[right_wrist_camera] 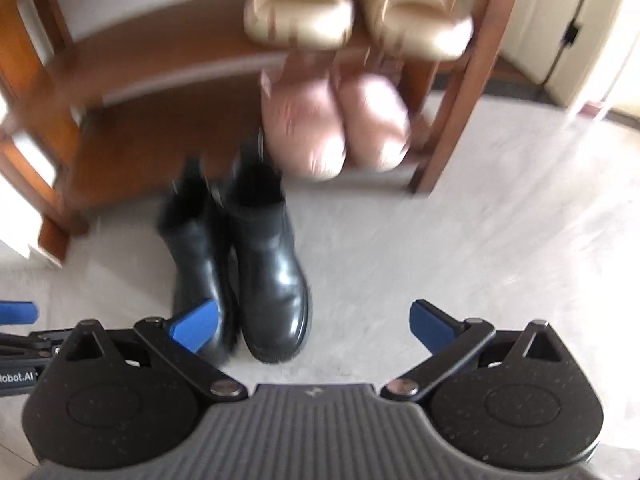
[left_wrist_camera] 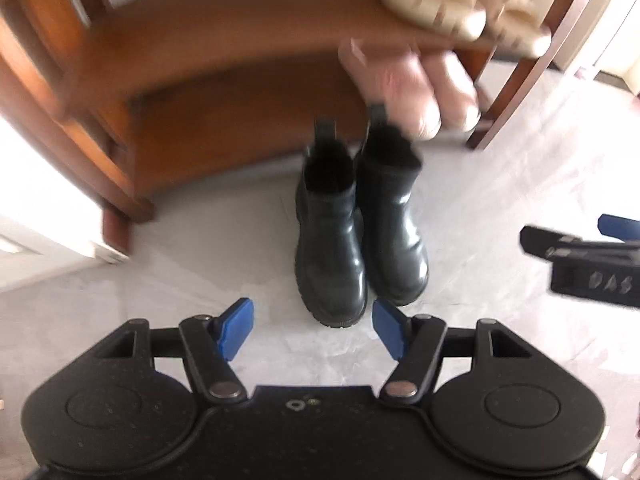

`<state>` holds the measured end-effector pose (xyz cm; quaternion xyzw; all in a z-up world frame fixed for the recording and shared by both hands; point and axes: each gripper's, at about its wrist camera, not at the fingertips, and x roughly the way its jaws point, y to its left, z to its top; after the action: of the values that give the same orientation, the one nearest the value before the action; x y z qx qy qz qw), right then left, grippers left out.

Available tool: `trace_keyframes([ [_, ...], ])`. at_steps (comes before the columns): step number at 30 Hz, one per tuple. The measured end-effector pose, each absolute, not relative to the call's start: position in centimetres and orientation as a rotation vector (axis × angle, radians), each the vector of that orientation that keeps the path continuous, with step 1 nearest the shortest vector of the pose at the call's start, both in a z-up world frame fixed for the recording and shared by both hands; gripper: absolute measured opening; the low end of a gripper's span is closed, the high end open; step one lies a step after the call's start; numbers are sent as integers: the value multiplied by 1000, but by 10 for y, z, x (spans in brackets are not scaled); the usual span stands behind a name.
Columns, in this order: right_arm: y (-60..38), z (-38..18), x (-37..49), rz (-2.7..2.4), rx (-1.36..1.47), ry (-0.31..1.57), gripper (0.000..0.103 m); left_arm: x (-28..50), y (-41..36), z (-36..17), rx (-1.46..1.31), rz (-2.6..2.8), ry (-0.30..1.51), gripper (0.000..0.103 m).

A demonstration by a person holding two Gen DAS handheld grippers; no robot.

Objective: Organize scattered shoes

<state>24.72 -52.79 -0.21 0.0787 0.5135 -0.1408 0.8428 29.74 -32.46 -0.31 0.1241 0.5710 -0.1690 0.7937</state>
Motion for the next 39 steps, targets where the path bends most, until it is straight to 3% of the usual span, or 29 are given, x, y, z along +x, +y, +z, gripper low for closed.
trace_keyframes([
  [6, -493, 106, 224, -245, 191, 1098, 103, 265, -322, 96, 324, -359, 1227, 66],
  [11, -477, 148, 208, -252, 199, 1108, 103, 269, -307, 143, 218, -360, 1250, 66],
  [18, -444, 207, 194, -253, 116, 987, 103, 250, -287, 199, 199, -354, 1136, 66],
  [39, -367, 269, 79, -160, 56, 846, 103, 117, -196, 248, 104, -200, 1011, 66],
])
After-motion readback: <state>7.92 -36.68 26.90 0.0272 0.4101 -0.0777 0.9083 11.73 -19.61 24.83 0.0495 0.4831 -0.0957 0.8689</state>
